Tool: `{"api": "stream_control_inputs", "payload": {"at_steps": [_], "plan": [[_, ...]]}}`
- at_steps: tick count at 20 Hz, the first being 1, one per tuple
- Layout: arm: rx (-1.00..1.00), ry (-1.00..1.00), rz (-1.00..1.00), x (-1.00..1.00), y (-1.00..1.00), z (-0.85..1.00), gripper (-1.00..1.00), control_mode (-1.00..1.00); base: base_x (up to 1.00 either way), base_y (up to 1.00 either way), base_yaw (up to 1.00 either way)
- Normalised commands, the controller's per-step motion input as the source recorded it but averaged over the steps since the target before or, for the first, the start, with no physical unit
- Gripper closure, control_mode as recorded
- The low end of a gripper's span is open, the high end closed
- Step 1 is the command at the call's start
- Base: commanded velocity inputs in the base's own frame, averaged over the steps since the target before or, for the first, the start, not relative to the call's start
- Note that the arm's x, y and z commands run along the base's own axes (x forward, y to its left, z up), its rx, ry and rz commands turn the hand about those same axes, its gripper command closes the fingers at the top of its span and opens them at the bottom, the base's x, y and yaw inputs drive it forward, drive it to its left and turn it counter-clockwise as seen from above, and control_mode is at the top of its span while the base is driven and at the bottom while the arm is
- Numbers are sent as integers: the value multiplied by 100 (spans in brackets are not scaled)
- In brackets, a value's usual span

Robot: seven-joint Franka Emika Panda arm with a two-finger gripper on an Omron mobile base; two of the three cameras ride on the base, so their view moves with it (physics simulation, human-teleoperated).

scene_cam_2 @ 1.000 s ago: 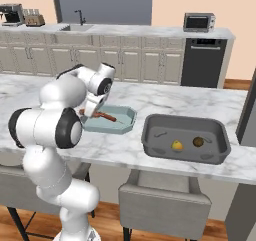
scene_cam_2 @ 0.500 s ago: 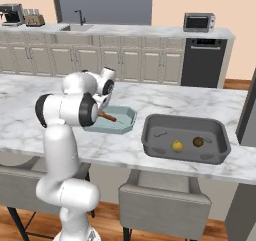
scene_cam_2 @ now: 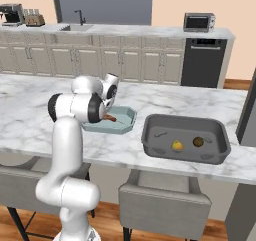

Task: Place the cold items (apple and kiwi) from the fridge in one tupperware on the dining counter. Place the warm items (hot dog and kebab skewer) in the stove area in another tupperware.

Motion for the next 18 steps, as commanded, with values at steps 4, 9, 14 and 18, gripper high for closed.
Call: {"api": "stream_control_inputs", "payload": {"at_steps": [4,9,14,18], "plan": [[-1,0,-11,7,12,-38,100,-100,0,0,0],[-3,0,-5,5,2,-44,100,-100,0,0,0],[-3,-9,0,0,0,-22,-100,-100,0,0,0],[0,-12,0,-19,0,1,-100,-100,0,0,0]]}}
